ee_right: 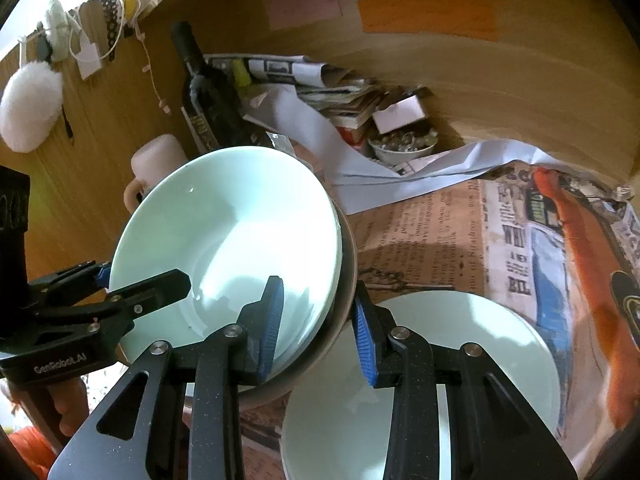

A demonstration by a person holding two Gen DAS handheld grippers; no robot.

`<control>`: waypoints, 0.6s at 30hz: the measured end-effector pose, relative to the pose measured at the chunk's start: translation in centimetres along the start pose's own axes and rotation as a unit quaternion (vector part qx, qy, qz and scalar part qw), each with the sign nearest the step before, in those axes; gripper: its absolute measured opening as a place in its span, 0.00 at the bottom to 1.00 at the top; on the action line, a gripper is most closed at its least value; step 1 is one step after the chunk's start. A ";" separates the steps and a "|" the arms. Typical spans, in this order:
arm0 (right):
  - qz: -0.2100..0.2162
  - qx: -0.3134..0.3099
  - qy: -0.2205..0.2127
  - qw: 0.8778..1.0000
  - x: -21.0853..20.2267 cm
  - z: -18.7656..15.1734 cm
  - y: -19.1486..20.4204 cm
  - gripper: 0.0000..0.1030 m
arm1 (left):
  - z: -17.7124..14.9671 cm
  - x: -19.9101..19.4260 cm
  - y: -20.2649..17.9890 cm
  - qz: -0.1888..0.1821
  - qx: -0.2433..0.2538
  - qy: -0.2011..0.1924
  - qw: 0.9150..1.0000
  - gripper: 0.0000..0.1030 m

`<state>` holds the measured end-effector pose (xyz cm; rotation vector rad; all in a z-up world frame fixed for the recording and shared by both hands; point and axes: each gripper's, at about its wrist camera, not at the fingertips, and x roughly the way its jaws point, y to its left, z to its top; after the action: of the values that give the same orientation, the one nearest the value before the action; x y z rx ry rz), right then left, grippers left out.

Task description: Organize plates and bowls

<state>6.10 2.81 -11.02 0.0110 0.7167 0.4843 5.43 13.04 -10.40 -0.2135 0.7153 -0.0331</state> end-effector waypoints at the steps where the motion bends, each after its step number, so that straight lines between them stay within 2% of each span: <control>1: -0.002 0.001 -0.003 1.000 -0.3 0.0 -0.2 0.30 | 0.1 0.0 -0.2 -0.002 0.002 -0.001 1.000 0.55; 18: -0.033 0.021 -0.040 0.998 -5.3 -1.4 -3.4 0.30 | 0.1 -0.1 -5.2 -0.032 0.032 -0.004 0.999 0.55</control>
<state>3.27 -2.71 -9.34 0.0455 0.6469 0.4033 5.68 7.99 -9.17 -0.1748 0.6972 -0.1169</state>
